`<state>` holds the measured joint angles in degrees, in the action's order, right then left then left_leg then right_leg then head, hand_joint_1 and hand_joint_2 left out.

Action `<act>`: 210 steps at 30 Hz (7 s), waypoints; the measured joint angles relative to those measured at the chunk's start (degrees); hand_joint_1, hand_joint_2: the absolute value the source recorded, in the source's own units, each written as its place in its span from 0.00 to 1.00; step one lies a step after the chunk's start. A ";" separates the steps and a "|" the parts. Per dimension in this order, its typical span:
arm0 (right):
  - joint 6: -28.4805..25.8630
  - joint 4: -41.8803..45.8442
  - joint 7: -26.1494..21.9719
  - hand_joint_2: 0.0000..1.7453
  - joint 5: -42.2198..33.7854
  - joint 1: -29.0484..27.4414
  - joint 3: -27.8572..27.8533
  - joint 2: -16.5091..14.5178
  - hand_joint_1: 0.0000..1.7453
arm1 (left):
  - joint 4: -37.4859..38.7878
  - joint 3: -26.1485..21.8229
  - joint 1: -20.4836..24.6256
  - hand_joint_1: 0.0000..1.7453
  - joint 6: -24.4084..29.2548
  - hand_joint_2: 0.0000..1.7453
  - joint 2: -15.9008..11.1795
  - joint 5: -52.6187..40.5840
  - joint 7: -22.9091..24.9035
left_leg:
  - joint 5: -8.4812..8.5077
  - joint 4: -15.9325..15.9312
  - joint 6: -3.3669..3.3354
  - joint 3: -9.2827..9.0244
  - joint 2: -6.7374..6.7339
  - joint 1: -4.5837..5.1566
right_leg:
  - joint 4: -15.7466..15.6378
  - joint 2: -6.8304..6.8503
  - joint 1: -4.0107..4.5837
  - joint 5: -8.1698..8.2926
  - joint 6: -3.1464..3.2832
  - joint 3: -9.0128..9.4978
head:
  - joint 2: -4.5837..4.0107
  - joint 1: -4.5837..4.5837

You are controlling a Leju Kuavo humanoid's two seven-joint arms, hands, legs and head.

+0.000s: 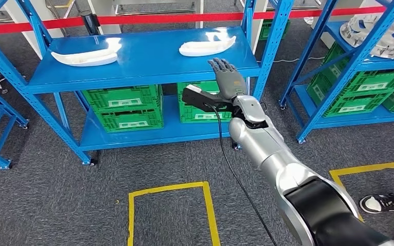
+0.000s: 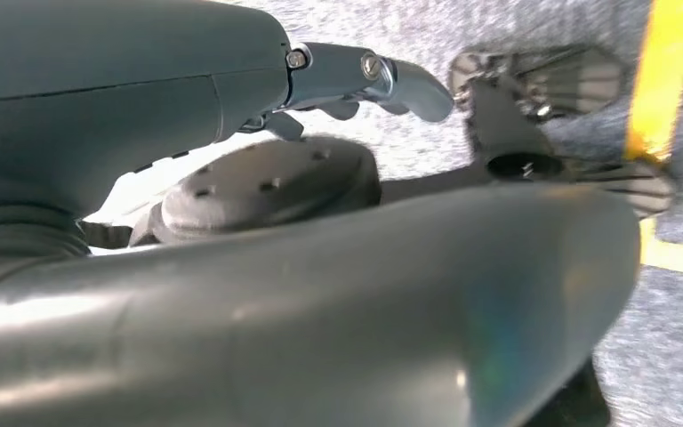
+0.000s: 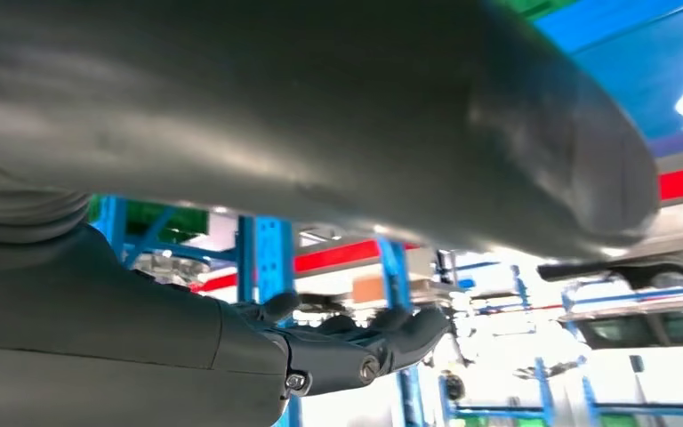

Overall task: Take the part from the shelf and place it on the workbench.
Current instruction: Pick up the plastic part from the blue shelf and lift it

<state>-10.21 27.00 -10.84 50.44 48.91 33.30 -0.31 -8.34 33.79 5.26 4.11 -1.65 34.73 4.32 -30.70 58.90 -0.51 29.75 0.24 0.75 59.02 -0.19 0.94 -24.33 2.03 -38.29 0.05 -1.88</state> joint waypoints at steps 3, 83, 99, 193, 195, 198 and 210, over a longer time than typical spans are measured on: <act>-0.10 0.37 0.19 0.00 0.01 0.17 0.01 0.63 0.00 | 0.02 0.04 -0.05 0.00 0.04 0.00 0.02 0.02 0.05 | -0.24 3.31 0.86 1.09 0.02 -0.03 | -0.78 -0.10 -0.66 -0.19 0.61 2.00 | 0.01 0.00; -0.08 1.15 0.24 0.00 -0.51 -3.63 0.76 4.70 0.00 | 0.08 0.98 0.38 0.00 0.13 0.00 0.26 0.63 0.26 | 6.02 -1.74 -0.74 4.98 0.29 -0.90 | 13.59 -0.20 -1.30 -10.52 -2.25 0.20 | 0.00 0.25; 1.02 2.00 -2.22 1.00 -1.86 -5.65 1.32 3.19 0.00 | 0.13 1.10 0.53 0.00 0.13 0.00 0.19 1.01 0.21 | 1.60 -2.05 0.76 0.17 0.59 -0.90 | -0.18 -0.40 -1.25 -0.05 -0.38 0.59 | -0.01 0.35; 11.61 0.17 5.47 1.00 -8.28 -7.84 13.58 3.20 1.00 | 0.19 3.46 0.93 0.00 0.13 1.00 0.19 4.77 -0.18 | 1.19 -2.78 1.98 -1.30 0.39 -0.81 | -0.57 -0.29 -1.27 -0.11 -0.34 2.19 | 0.00 0.37; 11.42 0.17 5.34 1.00 -8.28 -7.84 13.51 3.20 1.00 | 0.19 3.46 0.93 0.00 0.13 1.00 0.19 4.76 -0.05 | 1.19 -2.78 1.98 -1.29 0.39 -0.81 | -0.57 -0.29 -1.27 -0.11 -0.34 2.19 | 0.00 0.37; 9.06 0.30 4.73 1.00 -8.60 -7.80 12.72 3.10 1.00 | 0.19 3.46 0.93 0.00 0.13 1.00 0.18 4.76 0.17 | 1.17 -2.78 1.95 -1.11 0.39 -0.81 | -0.57 -0.28 -1.28 -0.12 -0.36 2.23 | 0.00 0.37; 4.24 21.96 1.51 1.00 -10.56 -8.27 8.31 2.94 1.00 | 0.24 3.47 0.84 0.00 0.13 1.00 0.13 4.96 -0.28 | 1.19 -2.78 1.99 -1.35 0.33 -0.81 | -0.56 -0.35 -1.27 -0.12 -0.38 2.05 | -0.01 0.37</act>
<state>-5.96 48.96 -9.33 39.88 40.64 41.61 2.63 -8.10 37.26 6.10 4.24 -1.53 39.69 4.04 -29.50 56.12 1.48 28.40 0.58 -0.06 58.45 -0.54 -0.33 -24.45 1.66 -36.24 0.05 -1.51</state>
